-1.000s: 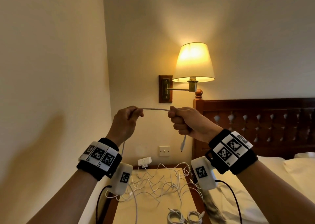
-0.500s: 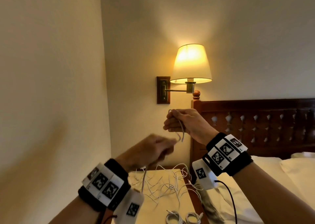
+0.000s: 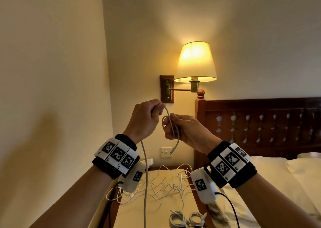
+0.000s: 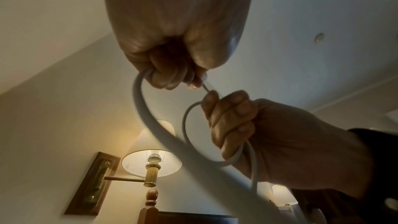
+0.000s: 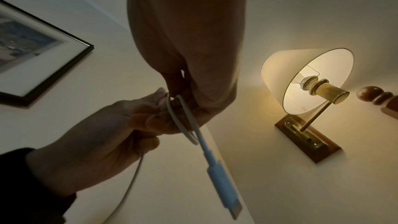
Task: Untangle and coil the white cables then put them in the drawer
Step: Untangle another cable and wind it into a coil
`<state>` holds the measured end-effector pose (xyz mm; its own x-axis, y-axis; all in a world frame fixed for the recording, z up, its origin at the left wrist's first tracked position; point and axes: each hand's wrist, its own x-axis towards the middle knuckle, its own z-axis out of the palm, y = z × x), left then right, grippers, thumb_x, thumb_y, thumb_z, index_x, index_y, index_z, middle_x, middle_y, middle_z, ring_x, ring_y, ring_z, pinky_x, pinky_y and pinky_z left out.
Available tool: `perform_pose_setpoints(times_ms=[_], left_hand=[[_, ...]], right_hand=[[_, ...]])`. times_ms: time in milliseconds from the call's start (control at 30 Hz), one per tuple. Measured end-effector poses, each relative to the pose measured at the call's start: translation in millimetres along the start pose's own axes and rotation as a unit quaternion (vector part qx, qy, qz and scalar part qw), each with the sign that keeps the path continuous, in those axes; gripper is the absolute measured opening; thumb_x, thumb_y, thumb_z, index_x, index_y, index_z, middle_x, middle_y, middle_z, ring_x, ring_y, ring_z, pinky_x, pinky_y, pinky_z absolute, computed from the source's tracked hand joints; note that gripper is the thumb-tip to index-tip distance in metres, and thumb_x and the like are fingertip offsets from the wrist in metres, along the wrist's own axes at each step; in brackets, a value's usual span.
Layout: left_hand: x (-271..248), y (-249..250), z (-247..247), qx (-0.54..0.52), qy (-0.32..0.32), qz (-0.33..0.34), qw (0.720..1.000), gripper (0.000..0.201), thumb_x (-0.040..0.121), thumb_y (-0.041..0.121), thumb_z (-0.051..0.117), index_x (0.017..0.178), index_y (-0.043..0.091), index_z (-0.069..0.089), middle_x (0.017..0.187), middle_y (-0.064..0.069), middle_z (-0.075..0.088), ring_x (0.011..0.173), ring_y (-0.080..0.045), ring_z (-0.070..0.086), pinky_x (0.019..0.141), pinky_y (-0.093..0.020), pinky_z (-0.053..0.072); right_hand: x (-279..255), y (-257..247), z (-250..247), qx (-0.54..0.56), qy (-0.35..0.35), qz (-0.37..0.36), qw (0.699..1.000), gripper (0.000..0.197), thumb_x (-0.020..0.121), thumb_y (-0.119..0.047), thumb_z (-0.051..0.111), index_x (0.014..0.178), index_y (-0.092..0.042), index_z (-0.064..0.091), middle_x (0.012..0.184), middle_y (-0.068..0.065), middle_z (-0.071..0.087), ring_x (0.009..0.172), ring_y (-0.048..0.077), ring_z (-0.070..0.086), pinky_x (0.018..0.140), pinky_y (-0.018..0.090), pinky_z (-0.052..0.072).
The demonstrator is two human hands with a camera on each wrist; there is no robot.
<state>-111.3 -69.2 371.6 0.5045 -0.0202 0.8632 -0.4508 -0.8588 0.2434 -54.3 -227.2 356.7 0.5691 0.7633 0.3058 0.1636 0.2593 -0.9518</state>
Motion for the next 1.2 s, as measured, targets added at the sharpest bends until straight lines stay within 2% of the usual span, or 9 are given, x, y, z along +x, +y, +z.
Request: perform_pose_setpoints(times_ms=[267,333,533,600,667,733,933,1033,1200], left_hand=[[-21,-32,19,-0.052,-0.025,-0.068,0.996,0.033,0.097,0.042,0.041,0.069,0.027,0.051,0.058,0.006,0.048,0.054,-0.006,0.044,0.057,-0.016,0.035],[-35,-45,27,-0.083,-0.039,-0.088,0.992,0.032,0.098,0.038,0.039,0.07,0.026,0.051,0.061,0.005,0.048,0.057,-0.007,0.044,0.06,-0.023,0.038],[-103,-65,43,-0.078,-0.12,-0.176,0.974,0.028,0.102,0.025,0.041,0.079,0.02,0.057,0.066,0.007,0.052,0.06,-0.001,0.048,0.06,-0.021,0.041],[-112,-47,45,-0.067,-0.204,-0.15,0.965,0.031,0.102,0.021,0.041,0.073,0.022,0.054,0.063,0.008,0.05,0.057,-0.003,0.045,0.057,-0.026,0.04],[-109,-22,44,-0.046,-0.257,-0.067,0.963,0.032,0.101,0.015,0.043,0.07,0.022,0.051,0.061,0.01,0.047,0.056,-0.004,0.043,0.056,-0.02,0.035],[-94,4,36,-0.032,-0.233,0.0,0.972,0.031,0.101,0.02,0.044,0.071,0.022,0.051,0.06,0.011,0.048,0.056,-0.006,0.045,0.056,-0.017,0.033],[-56,24,13,0.0,-0.12,0.025,0.992,0.018,0.1,0.03,0.046,0.087,0.025,0.058,0.068,0.018,0.054,0.058,-0.003,0.054,0.056,-0.01,0.04],[-43,20,9,0.069,-0.086,0.043,0.993,0.016,0.1,0.034,0.042,0.087,0.031,0.049,0.068,0.019,0.049,0.055,0.002,0.05,0.055,-0.007,0.034],[-24,1,7,0.158,-0.053,0.034,0.985,0.025,0.1,0.041,0.037,0.087,0.026,0.052,0.071,0.013,0.054,0.062,-0.005,0.052,0.058,-0.022,0.041]], right_hand=[[0,-3,-5,0.161,0.0,0.057,0.985,0.031,0.104,-0.026,0.037,0.087,-0.011,0.058,0.062,-0.002,0.048,0.054,0.009,0.047,0.054,0.019,0.044],[-1,-6,-9,0.201,0.005,0.057,0.978,0.031,0.104,-0.026,0.037,0.086,-0.012,0.058,0.059,-0.004,0.046,0.05,0.007,0.046,0.051,0.018,0.043],[1,-14,-26,0.283,0.039,0.009,0.958,0.03,0.104,-0.025,0.034,0.087,-0.012,0.055,0.06,-0.006,0.046,0.051,0.005,0.047,0.051,0.017,0.043],[3,-9,-26,0.258,0.058,0.001,0.964,0.028,0.104,-0.025,0.037,0.09,-0.011,0.057,0.066,-0.003,0.053,0.056,0.008,0.054,0.055,0.019,0.049],[6,2,-21,0.159,0.077,-0.006,0.984,0.026,0.103,-0.025,0.041,0.093,-0.009,0.059,0.072,0.002,0.06,0.065,0.013,0.062,0.062,0.024,0.054],[7,9,-14,0.044,0.102,-0.025,0.994,0.027,0.103,-0.024,0.042,0.098,-0.005,0.061,0.077,0.006,0.066,0.073,0.019,0.068,0.067,0.027,0.055],[5,16,-6,-0.105,0.112,-0.05,0.987,0.032,0.101,-0.027,0.044,0.1,-0.002,0.064,0.075,0.005,0.066,0.071,0.017,0.064,0.072,0.029,0.054],[1,15,0,-0.136,0.101,-0.068,0.983,0.028,0.102,-0.023,0.042,0.098,-0.008,0.066,0.077,0.006,0.068,0.071,0.015,0.067,0.07,0.025,0.058],[0,12,-1,-0.144,0.083,-0.059,0.984,0.034,0.104,-0.024,0.039,0.095,-0.002,0.064,0.069,0.005,0.066,0.064,0.018,0.065,0.064,0.026,0.053]])
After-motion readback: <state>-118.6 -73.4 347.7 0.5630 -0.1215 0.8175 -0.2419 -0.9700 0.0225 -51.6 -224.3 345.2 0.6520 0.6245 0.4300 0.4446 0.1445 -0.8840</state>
